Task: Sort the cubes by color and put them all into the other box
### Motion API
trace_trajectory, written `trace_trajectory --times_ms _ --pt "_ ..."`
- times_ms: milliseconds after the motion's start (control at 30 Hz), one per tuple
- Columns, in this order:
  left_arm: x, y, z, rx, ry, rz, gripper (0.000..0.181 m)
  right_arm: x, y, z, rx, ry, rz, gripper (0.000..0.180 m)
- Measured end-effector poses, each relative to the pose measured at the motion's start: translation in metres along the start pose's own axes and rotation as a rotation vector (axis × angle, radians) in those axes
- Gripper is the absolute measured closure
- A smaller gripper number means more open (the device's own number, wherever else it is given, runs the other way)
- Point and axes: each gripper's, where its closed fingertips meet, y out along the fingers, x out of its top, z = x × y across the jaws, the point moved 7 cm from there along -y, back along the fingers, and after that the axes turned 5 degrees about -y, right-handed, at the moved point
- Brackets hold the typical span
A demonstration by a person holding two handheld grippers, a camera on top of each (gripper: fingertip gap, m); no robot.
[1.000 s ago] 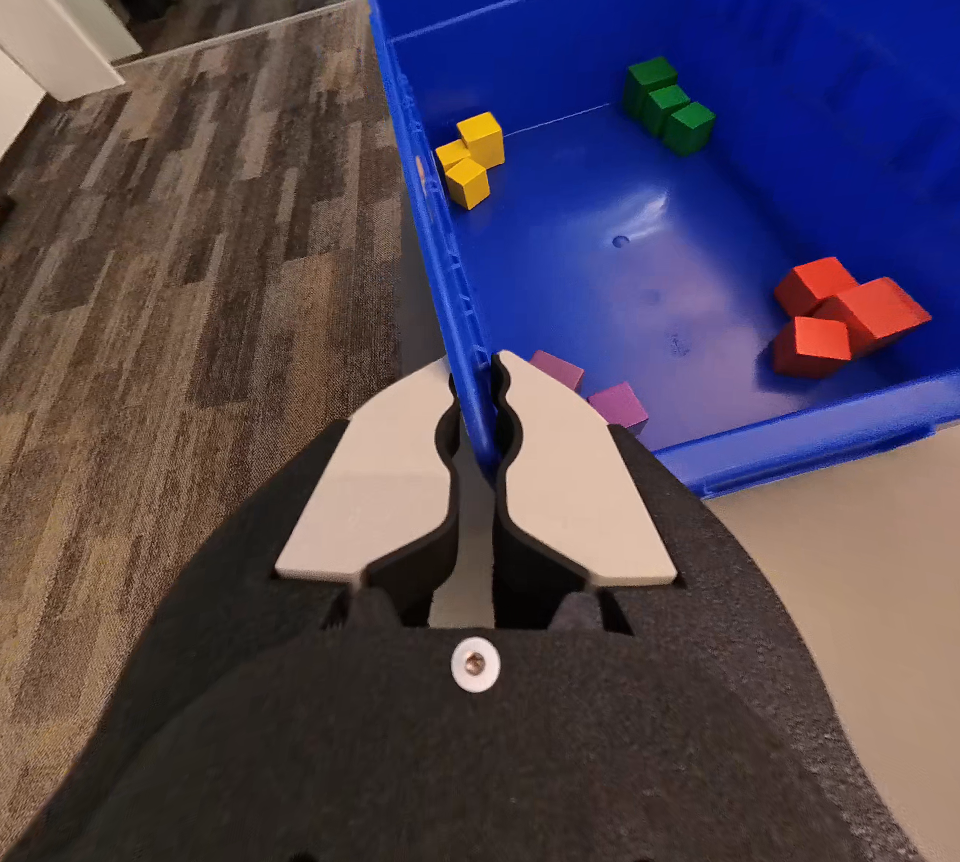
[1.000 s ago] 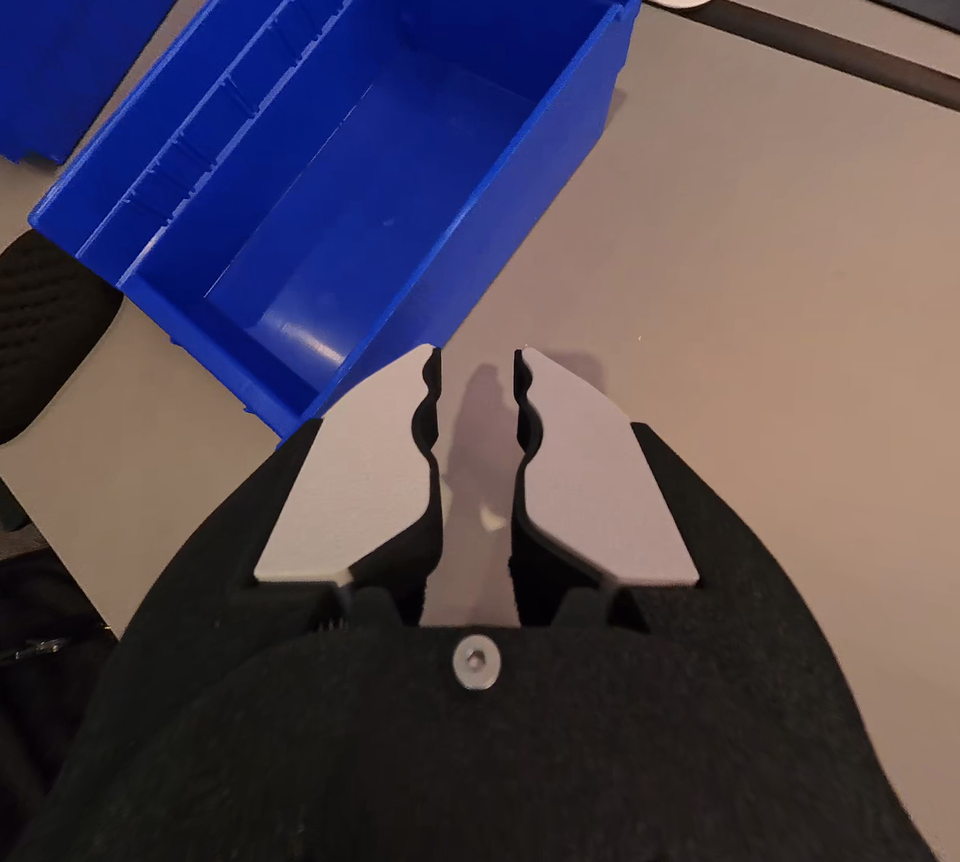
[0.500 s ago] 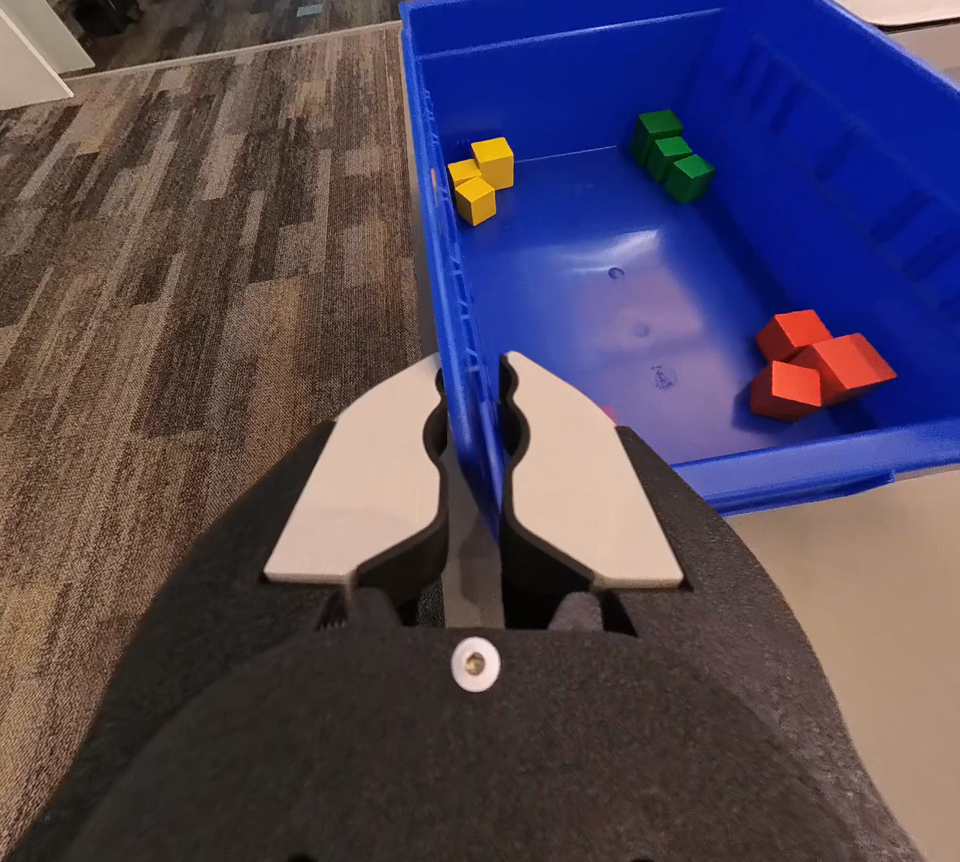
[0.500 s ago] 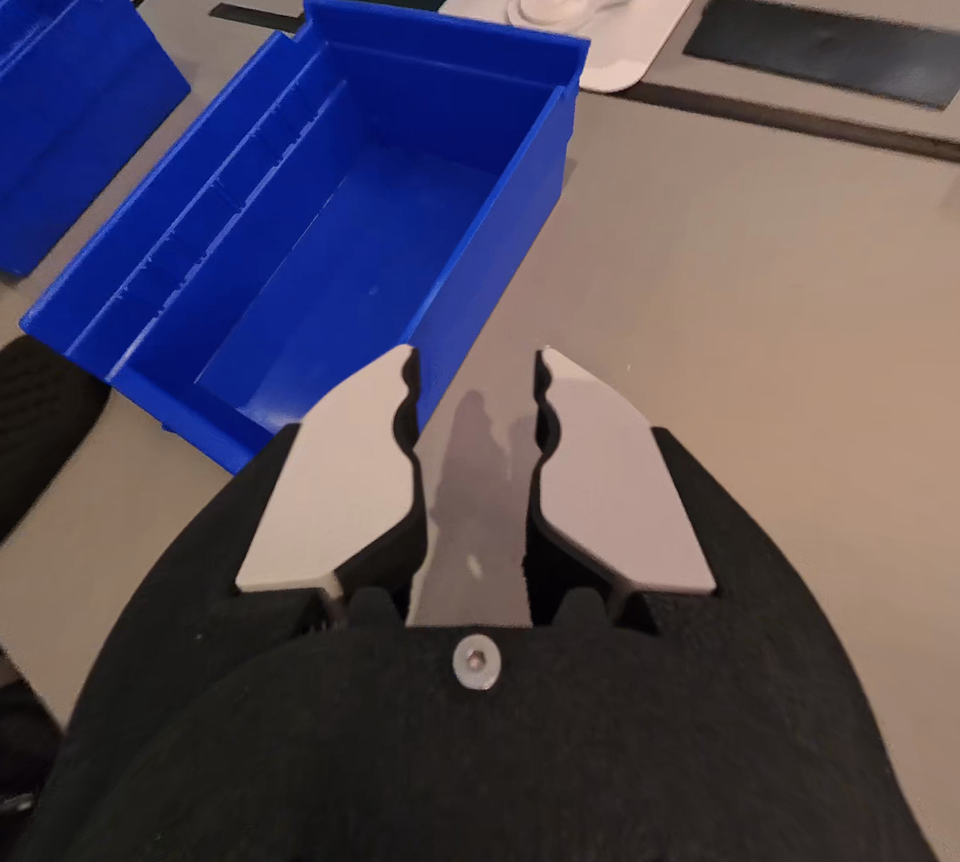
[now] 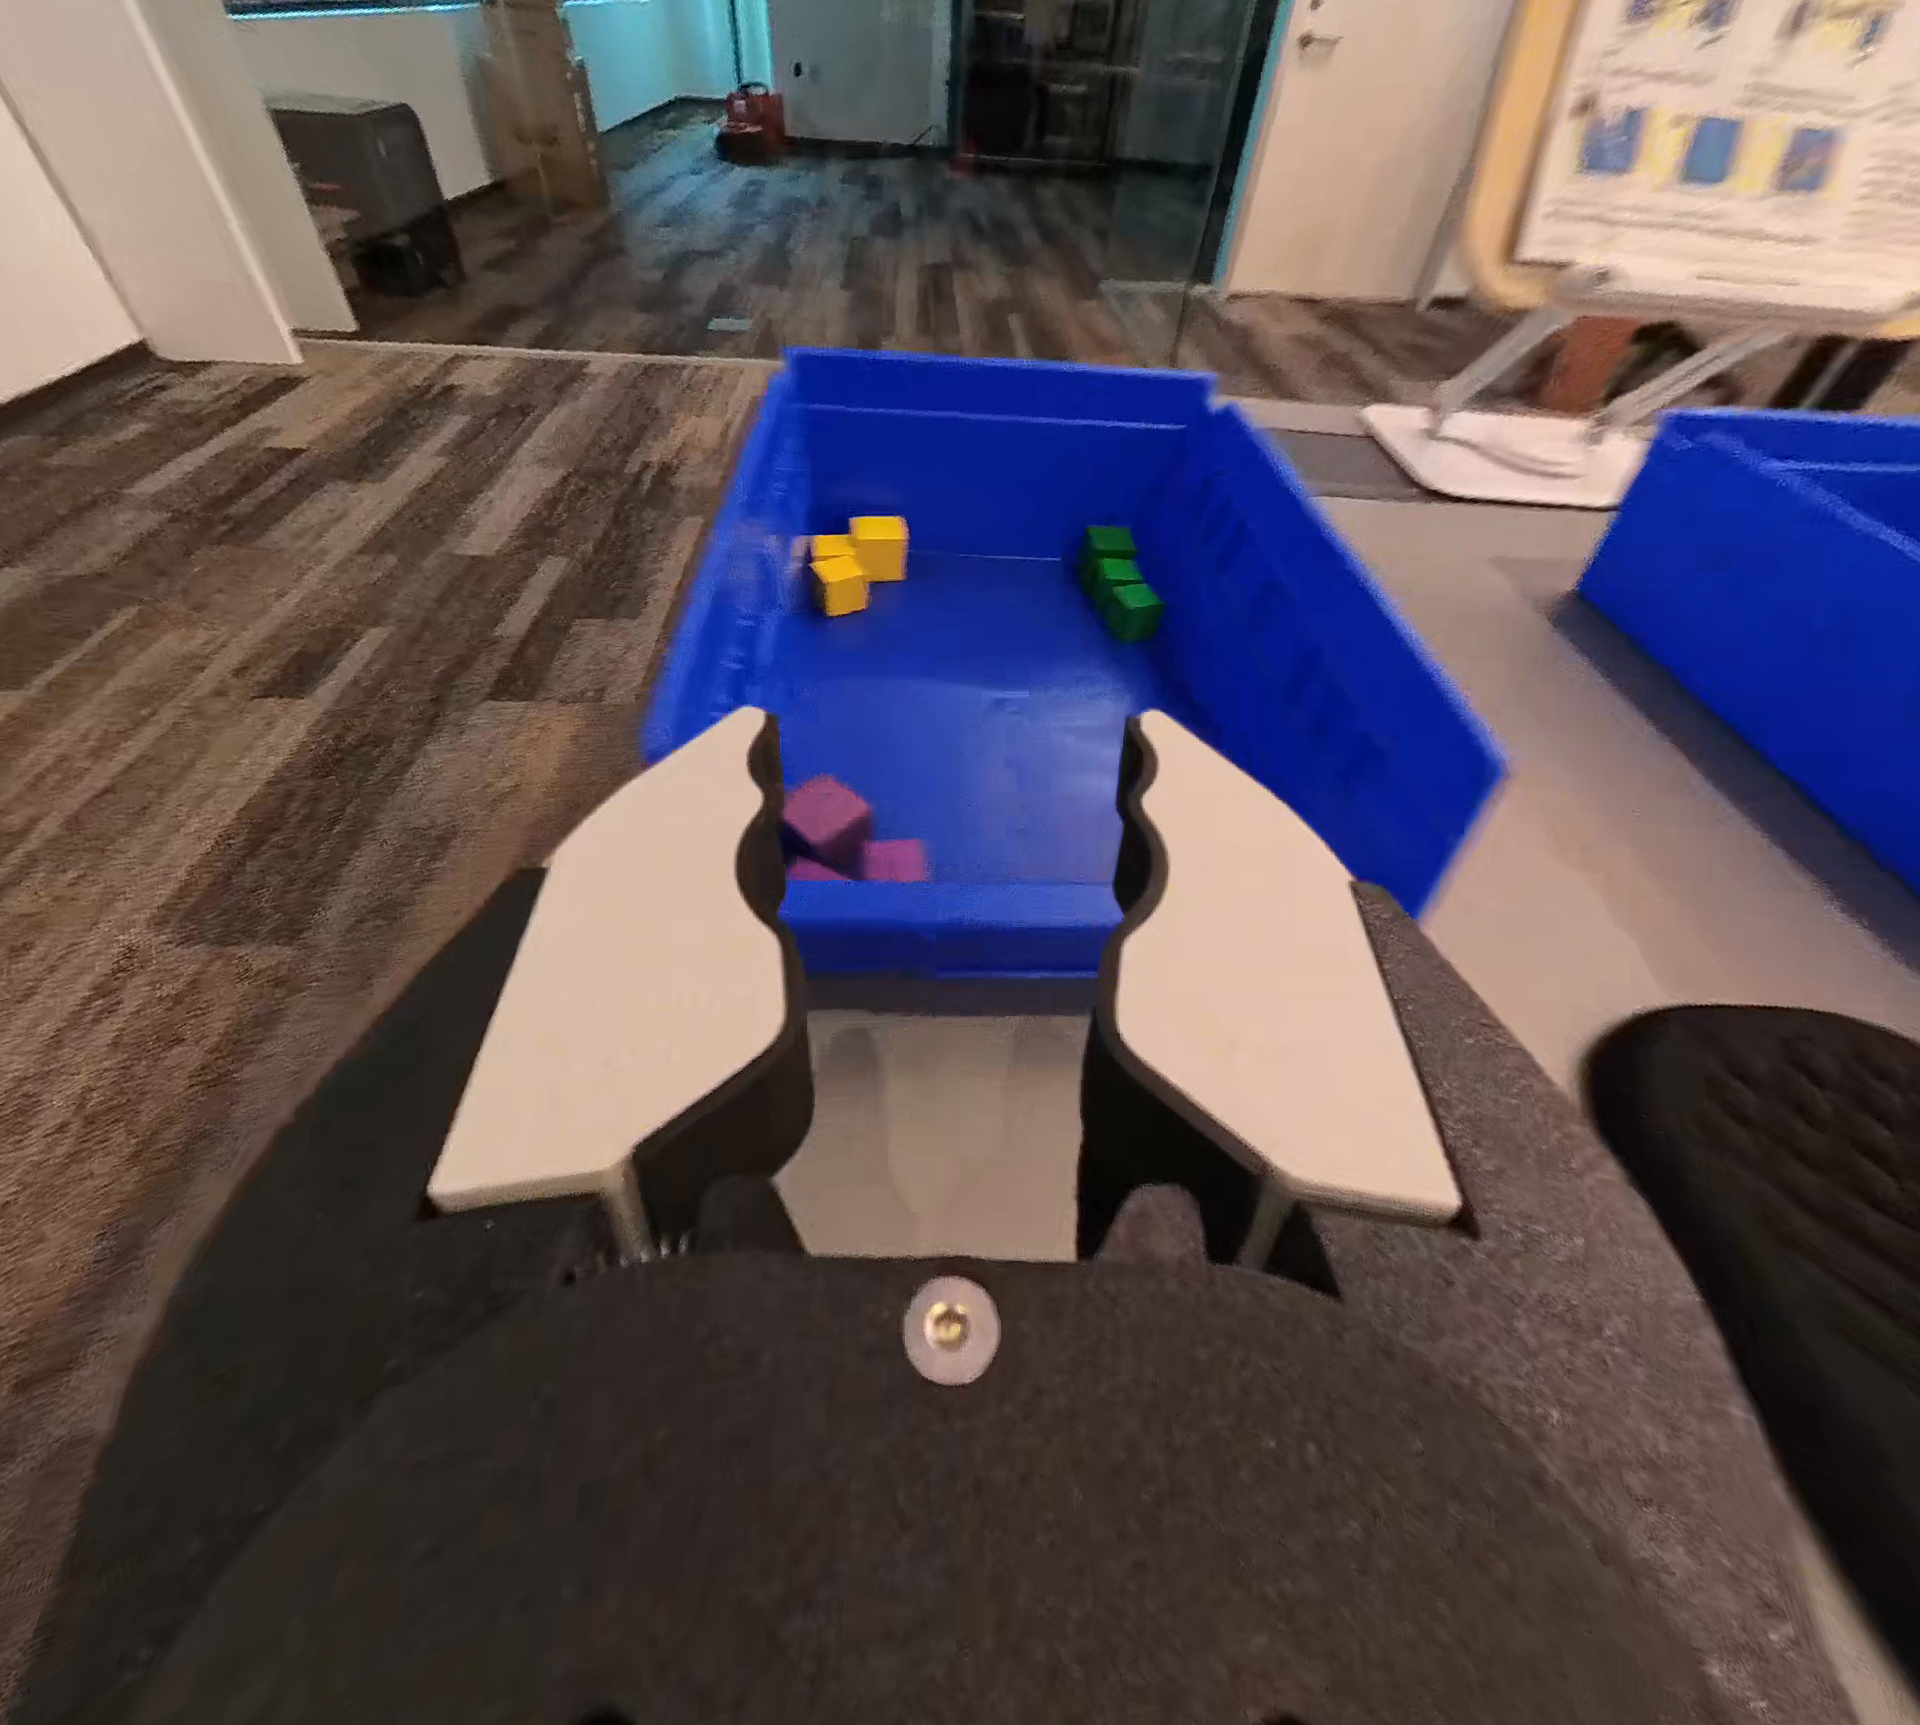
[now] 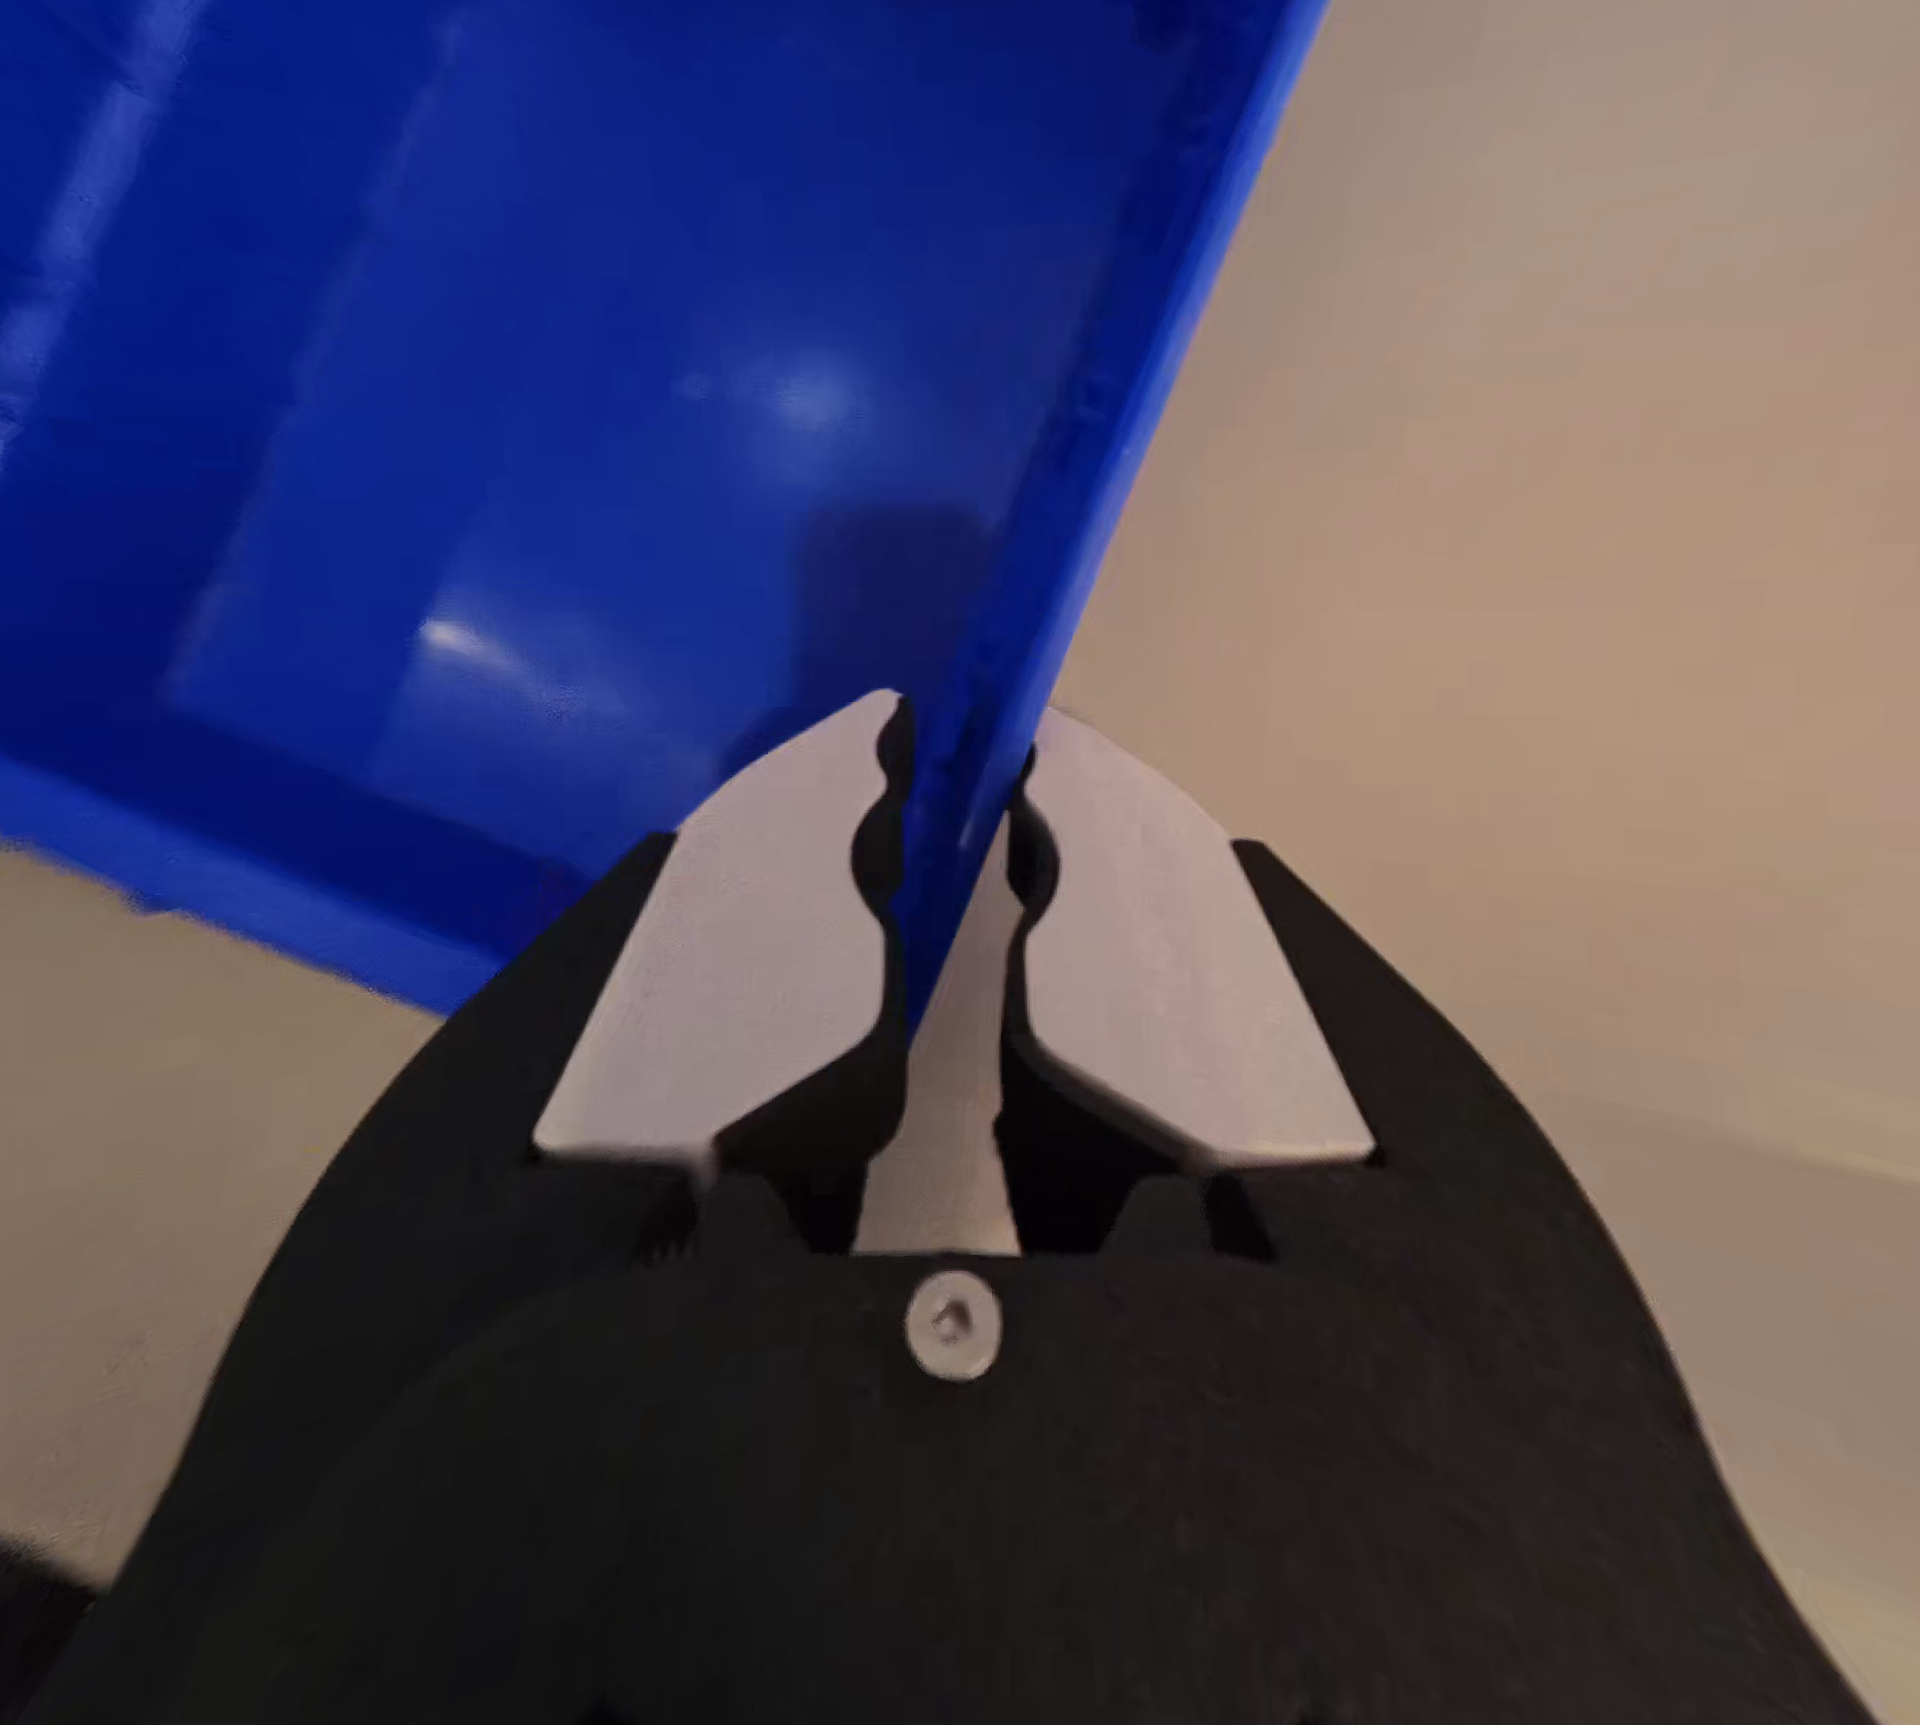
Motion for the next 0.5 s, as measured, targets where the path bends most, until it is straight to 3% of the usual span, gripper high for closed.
trace_trajectory --times_ms 67,200,500 --pt "-0.009 -0.011 -0.025 -0.058 -0.061 -0.028 0.123 0.005 0.003 -0.012 -0.078 -0.071 0.084 0.166" --pt "-0.021 -0.023 -0.07 -0.195 -0.134 -0.075 0.128 0.016 0.011 -0.039 0.048 0.01 0.112 0.173" --pt "-0.005 -0.021 -0.114 -0.246 -0.017 -0.029 0.13 -0.005 0.003 -0.114 0.155 0.017 0.135 0.176"
